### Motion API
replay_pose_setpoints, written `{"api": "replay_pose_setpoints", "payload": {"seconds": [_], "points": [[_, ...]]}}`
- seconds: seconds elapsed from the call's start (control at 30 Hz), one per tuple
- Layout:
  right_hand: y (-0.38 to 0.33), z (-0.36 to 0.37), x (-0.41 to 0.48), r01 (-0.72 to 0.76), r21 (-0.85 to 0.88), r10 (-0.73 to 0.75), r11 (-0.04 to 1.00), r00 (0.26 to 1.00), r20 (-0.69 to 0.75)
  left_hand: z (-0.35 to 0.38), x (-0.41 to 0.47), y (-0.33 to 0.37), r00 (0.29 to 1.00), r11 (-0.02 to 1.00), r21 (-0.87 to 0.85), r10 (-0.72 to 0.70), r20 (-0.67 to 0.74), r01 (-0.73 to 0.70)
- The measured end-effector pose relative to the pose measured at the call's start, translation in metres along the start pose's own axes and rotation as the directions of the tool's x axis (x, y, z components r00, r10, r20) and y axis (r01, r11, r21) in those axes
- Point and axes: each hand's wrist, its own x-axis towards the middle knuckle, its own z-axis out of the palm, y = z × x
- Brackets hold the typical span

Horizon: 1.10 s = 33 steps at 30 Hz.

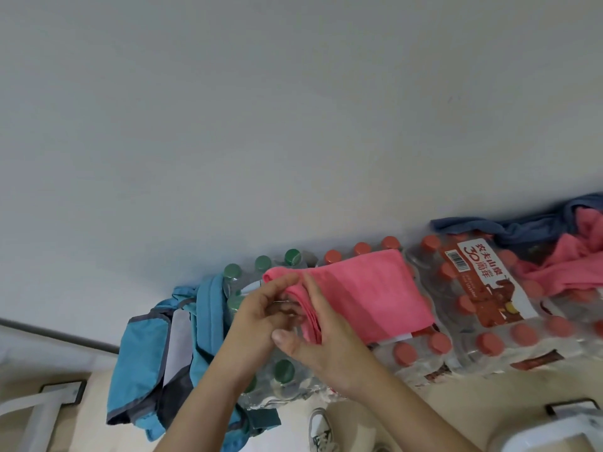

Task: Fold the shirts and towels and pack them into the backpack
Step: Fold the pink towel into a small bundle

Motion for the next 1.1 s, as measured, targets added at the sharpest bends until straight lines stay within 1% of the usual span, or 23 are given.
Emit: {"api": "replay_pose_setpoints", "payload": {"seconds": [0.07, 0.13, 0.17, 0.2, 0.23, 0.27, 0.33, 0.37, 0.4, 0.43, 0.47, 0.53, 0.57, 0.6, 0.63, 0.67, 0.73, 0.77, 0.83, 0.9, 0.93, 1.0, 1.1], "points": [[0.001, -0.002, 0.001, 0.020, -0.052, -0.024, 0.998, 0.997, -0.070, 0.003, 0.002, 0.005, 1.000, 0.999, 0.042, 0.018, 0.009, -0.019], [0.007, -0.003, 0.001, -0.015, -0.180, -0.006, 0.984, 0.993, -0.118, 0.004, 0.004, 0.008, 0.998, 0.986, 0.152, 0.063, 0.014, -0.065], [0.009, -0.002, 0.001, -0.031, -0.252, -0.005, 0.967, 0.990, -0.141, 0.005, 0.005, 0.010, 0.995, 0.960, 0.262, 0.101, 0.022, -0.104], [0.010, -0.001, 0.000, -0.040, -0.317, -0.016, 0.948, 0.985, -0.172, 0.004, 0.007, 0.009, 0.986, 0.894, 0.419, 0.161, 0.037, -0.161], [0.011, 0.000, -0.001, -0.046, -0.347, -0.028, 0.937, 0.978, -0.205, 0.003, 0.009, 0.009, 0.967, 0.772, 0.588, 0.241, 0.078, -0.240], [0.009, 0.001, -0.003, -0.037, -0.333, -0.046, 0.942, 0.971, -0.235, 0.001, 0.012, 0.011, 0.932, 0.602, 0.726, 0.326, 0.156, -0.332], [0.008, -0.001, -0.005, -0.018, -0.213, -0.032, 0.977, 0.974, -0.226, -0.007, 0.017, 0.014, 0.845, 0.240, 0.853, 0.408, 0.345, -0.464], [0.009, -0.004, -0.005, -0.028, -0.139, 0.000, 0.990, 0.980, -0.197, -0.011, 0.020, 0.017, 0.827, 0.123, 0.870, 0.399, 0.396, -0.477], [0.011, -0.008, -0.006, -0.047, -0.079, 0.034, 0.996, 0.986, -0.165, -0.016, 0.022, 0.022, 0.824, 0.062, 0.875, 0.372, 0.427, -0.481], [0.011, -0.015, -0.008, -0.069, -0.033, 0.065, 0.997, 0.989, -0.131, -0.021, 0.025, 0.029, 0.827, 0.050, 0.867, 0.331, 0.454, -0.496], [0.009, -0.023, -0.012, -0.093, 0.007, 0.093, 0.996, 0.991, -0.093, -0.025, 0.026, 0.036, 0.836, 0.094, 0.849, 0.261, 0.482, -0.519], [0.006, -0.041, -0.022, -0.103, 0.038, 0.104, 0.994, 0.994, -0.043, -0.027, 0.027, 0.052, 0.857, 0.323, 0.807, 0.031, 0.514, -0.495], [0.006, -0.050, -0.027, -0.095, 0.043, 0.097, 0.995, 0.994, -0.042, -0.022, 0.027, 0.057, 0.845, 0.438, 0.782, -0.088, 0.528, -0.443], [0.006, -0.058, -0.033, -0.087, 0.040, 0.089, 0.995, 0.995, -0.053, -0.016, 0.028, 0.058, 0.824, 0.515, 0.758, -0.159, 0.544, -0.401], [0.008, -0.064, -0.038, -0.085, 0.021, 0.086, 0.996, 0.994, -0.069, -0.008, 0.030, 0.057, 0.810, 0.555, 0.737, -0.178, 0.559, -0.387], [0.011, -0.069, -0.042, -0.090, -0.016, 0.088, 0.996, 0.991, -0.096, 0.001, 0.034, 0.052, 0.810, 0.574, 0.720, -0.157, 0.565, -0.391], [0.020, -0.077, -0.044, -0.094, -0.142, 0.063, 0.985, 0.976, -0.208, 0.018, 0.049, 0.039, 0.845, 0.591, 0.704, -0.070, 0.530, -0.393], [0.023, -0.081, -0.044, -0.093, -0.208, 0.033, 0.974, 0.961, -0.274, 0.025, 0.059, 0.031, 0.876, 0.605, 0.706, -0.026, 0.481, -0.369], [0.028, -0.088, -0.039, -0.135, -0.347, -0.013, 0.928, 0.919, -0.394, 0.039, 0.076, 0.019, 0.928, 0.675, 0.671, 0.055, 0.368, -0.306], [0.033, -0.092, -0.033, -0.189, -0.443, -0.040, 0.877, 0.888, -0.458, 0.051, 0.088, 0.008, 0.955, 0.731, 0.629, 0.104, 0.278, -0.263], [0.037, -0.094, -0.029, -0.218, -0.490, -0.051, 0.844, 0.877, -0.478, 0.057, 0.091, 0.003, 0.963, 0.727, 0.640, 0.116, 0.245, -0.250], [0.043, -0.096, -0.021, -0.282, -0.588, -0.070, 0.758, 0.862, -0.503, 0.064, 0.095, -0.006, 0.969, 0.673, 0.698, 0.145, 0.198, -0.244], [0.049, -0.098, -0.014, -0.349, -0.660, -0.074, 0.665, 0.849, -0.523, 0.069, 0.098, -0.012, 0.961, 0.599, 0.755, 0.219, 0.168, -0.268]]}}
